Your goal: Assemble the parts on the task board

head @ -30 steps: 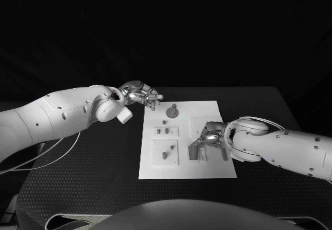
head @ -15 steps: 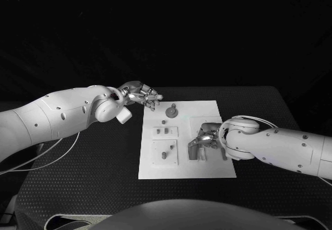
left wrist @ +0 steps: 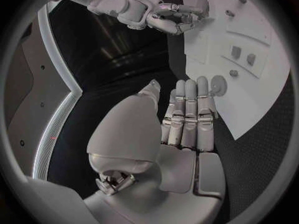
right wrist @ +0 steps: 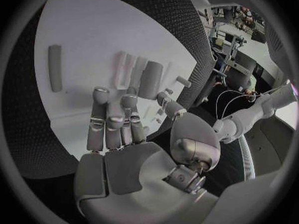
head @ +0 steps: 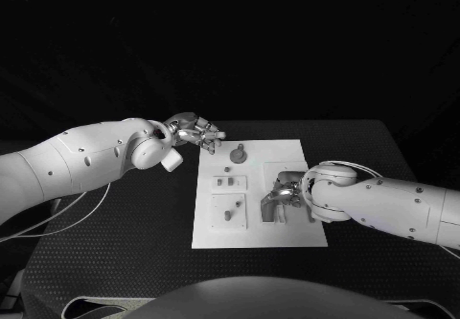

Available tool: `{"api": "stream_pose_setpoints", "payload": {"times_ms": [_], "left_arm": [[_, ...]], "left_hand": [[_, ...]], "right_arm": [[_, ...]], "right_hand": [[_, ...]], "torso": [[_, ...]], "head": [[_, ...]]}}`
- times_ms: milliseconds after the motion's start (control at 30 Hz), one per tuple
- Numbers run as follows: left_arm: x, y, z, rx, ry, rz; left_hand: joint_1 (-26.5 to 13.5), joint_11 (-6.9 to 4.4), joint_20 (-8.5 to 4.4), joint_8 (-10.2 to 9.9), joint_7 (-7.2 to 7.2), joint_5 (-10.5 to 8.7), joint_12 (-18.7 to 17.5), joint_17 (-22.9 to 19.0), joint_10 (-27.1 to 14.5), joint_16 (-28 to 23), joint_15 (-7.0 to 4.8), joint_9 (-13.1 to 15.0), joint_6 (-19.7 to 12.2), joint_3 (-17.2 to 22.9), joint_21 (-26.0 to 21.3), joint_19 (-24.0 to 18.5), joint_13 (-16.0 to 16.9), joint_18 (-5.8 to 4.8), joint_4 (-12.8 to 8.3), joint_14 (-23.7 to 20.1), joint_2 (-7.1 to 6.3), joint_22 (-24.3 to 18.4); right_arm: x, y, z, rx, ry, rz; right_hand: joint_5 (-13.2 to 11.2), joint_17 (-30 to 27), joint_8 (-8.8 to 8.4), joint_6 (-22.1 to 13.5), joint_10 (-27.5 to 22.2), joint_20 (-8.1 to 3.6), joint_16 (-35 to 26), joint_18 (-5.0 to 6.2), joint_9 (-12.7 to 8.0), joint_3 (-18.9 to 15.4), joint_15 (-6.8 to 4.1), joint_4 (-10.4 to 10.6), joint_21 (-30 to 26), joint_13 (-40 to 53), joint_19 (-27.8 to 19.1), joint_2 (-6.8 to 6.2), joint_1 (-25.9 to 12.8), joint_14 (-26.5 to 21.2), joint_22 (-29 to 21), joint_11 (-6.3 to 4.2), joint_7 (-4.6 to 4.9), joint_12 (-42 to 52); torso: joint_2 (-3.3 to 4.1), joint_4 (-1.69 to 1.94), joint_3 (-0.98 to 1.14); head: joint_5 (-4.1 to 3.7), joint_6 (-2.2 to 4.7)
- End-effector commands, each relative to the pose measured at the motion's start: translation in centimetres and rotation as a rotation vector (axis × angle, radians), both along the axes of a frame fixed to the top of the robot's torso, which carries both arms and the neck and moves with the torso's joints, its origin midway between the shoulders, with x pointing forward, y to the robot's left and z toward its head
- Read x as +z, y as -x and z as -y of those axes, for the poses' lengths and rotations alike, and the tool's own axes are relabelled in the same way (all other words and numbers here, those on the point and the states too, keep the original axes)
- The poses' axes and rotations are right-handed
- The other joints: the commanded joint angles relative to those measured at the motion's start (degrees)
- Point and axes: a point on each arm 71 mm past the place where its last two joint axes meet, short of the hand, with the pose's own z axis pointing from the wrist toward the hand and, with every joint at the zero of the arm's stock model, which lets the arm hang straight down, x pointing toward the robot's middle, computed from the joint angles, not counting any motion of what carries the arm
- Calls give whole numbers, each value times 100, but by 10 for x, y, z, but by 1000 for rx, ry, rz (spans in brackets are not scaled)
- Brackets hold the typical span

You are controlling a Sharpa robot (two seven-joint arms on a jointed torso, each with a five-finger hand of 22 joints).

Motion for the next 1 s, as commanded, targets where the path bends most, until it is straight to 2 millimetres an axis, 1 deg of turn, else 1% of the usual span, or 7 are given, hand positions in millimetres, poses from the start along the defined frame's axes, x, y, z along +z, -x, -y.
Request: {"api": "stream_pose_setpoints", "payload": {"times_ms": [33, 100, 167, 300, 700, 1000], "left_arm": [[1, 1, 3, -17, 11, -4], [1, 1, 2, -16, 10, -5], [1, 1, 2, -17, 10, -6], [1, 1, 2, -18, 9, -7], [0, 1, 3, -27, 8, -15], [0, 1, 3, -31, 6, -21]], "left_hand": [[-64, -8, 16, 39, -6, -2, 19, -10, -46, -7, 1, 10, -34, 44, 15, -11, -9, 66, -6, -31, 14, -5], [-64, -8, 16, 40, -6, -2, 19, -10, -46, -7, 1, 10, -34, 44, 15, -12, -9, 66, -6, -31, 14, -5], [-64, -8, 16, 40, -6, -2, 19, -10, -47, -7, 1, 10, -34, 45, 15, -12, -9, 66, -6, -32, 15, -5], [-64, -8, 16, 40, -6, -2, 19, -10, -47, -7, 1, 10, -35, 46, 15, -13, -9, 66, -7, -32, 16, -5], [-64, -7, 17, 39, -6, -2, 18, -11, -50, -7, 2, 10, -37, 53, 15, -15, -10, 66, -8, -35, 23, -4], [-68, -5, 19, 38, -4, -3, 17, -11, -53, -9, 4, 9, -41, 55, 14, -19, -11, 66, -7, -40, 24, -4]], "right_arm": [[-3, 3, -2, 23, 11, -22], [-3, 2, -1, 20, 5, -15], [-2, 2, -1, 17, -4, -13], [-2, 2, -1, 7, -25, -17], [-2, 0, 1, -18, -65, -25], [1, -3, 5, -43, -85, -95]], "right_hand": [[5, 10, 49, 108, 15, -22, 22, 66, 22, 33, -43, -187, 33, -15, -23, 137, 177, 6, 121, -39, 23, 39], [3, 12, 73, 153, 32, -15, 22, 66, 39, 43, -51, -309, 42, -23, -13, 291, 318, 19, 120, -51, 11, 44], [4, 14, 99, 201, 55, -10, 24, 66, 57, 47, -61, -374, 49, -31, -1, 426, 414, 36, 118, -65, -4, 50], [5, 25, 134, 275, 98, 1, 34, 66, 79, 28, -74, -420, 59, -46, 16, 606, 481, 71, 118, -85, -28, 58], [8, 155, 172, 390, 189, 6, 72, 66, 91, -21, -95, -403, 75, -76, 47, 634, 452, 198, 118, -120, -68, 59], [6, 160, 172, 406, 205, 6, 75, 66, 88, -36, -101, -398, 77, -85, 50, 598, 436, 208, 117, -127, -75, 55]], "torso": [[0, -4, 3], [0, -4, 3], [-3, -3, 4], [-2, -2, 7], [-1, 3, 4], [0, -1, 1]], "head": [[2, 0], [4, 0], [8, 0], [8, 0], [17, 0], [27, 0]]}}
